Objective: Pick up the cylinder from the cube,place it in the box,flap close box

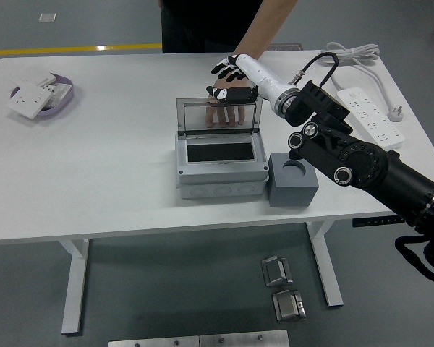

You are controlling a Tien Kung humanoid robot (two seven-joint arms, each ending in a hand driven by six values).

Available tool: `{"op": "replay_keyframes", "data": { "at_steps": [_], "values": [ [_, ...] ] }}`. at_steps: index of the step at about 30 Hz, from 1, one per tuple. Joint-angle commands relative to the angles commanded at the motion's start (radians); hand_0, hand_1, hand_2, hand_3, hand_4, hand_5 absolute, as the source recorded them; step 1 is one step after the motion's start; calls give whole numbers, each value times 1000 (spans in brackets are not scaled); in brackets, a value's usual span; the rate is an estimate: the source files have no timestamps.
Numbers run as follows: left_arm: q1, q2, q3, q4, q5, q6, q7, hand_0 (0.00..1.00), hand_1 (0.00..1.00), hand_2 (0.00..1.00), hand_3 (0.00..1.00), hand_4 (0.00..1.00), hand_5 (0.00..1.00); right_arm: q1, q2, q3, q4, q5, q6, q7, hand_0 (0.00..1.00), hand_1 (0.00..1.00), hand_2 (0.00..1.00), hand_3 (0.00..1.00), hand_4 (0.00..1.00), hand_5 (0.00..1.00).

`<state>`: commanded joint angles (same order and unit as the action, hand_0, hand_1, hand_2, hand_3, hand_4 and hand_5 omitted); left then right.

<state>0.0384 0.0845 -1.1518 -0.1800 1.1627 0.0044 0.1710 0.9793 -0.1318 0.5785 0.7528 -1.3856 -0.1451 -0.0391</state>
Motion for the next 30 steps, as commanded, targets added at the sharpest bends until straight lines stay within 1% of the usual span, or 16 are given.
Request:
{"op": "replay_keyframes", "data": {
  "at_steps": [1, 3, 6, 9, 14, 23, 30],
  "values": [
    [1, 0, 0, 0, -1, 0, 0, 609, 629, 624, 664, 687, 307, -2, -2, -9, -16, 2, -2, 1, 732, 675, 677, 693, 698, 365],
    [2, -1, -1, 0, 0, 0, 1, 609, 629, 624, 664, 686, 308, -8, -7, -26, -25, 3, -4, 1, 729, 667, 664, 691, 696, 369],
    [4, -3, -4, 0, 1, 1, 3, 609, 629, 624, 664, 686, 308, -23, -22, -52, 3, -9, -8, -5, 729, 667, 664, 691, 696, 369],
    [5, -4, -3, 0, -2, 2, 1, 609, 629, 623, 665, 686, 307, -37, -42, -73, 52, -26, -11, -13, 718, 661, 661, 692, 696, 373],
    [6, -5, -3, 0, -7, 2, -1, 609, 629, 624, 664, 686, 309, -55, -86, -99, 153, -59, -16, -28, 708, 659, 659, 692, 693, 370],
    [11, -8, 0, 0, -20, 4, -5, 609, 629, 624, 664, 686, 308, -93, -166, -115, 330, -94, -35, -50, 704, 658, 659, 694, 688, 364],
    [15, -11, 1, 0, -27, 5, -6, 609, 629, 623, 664, 686, 308, -142, -195, -130, 425, -119, -48, -65, 691, 654, 661, 693, 681, 356]
  ]
}}
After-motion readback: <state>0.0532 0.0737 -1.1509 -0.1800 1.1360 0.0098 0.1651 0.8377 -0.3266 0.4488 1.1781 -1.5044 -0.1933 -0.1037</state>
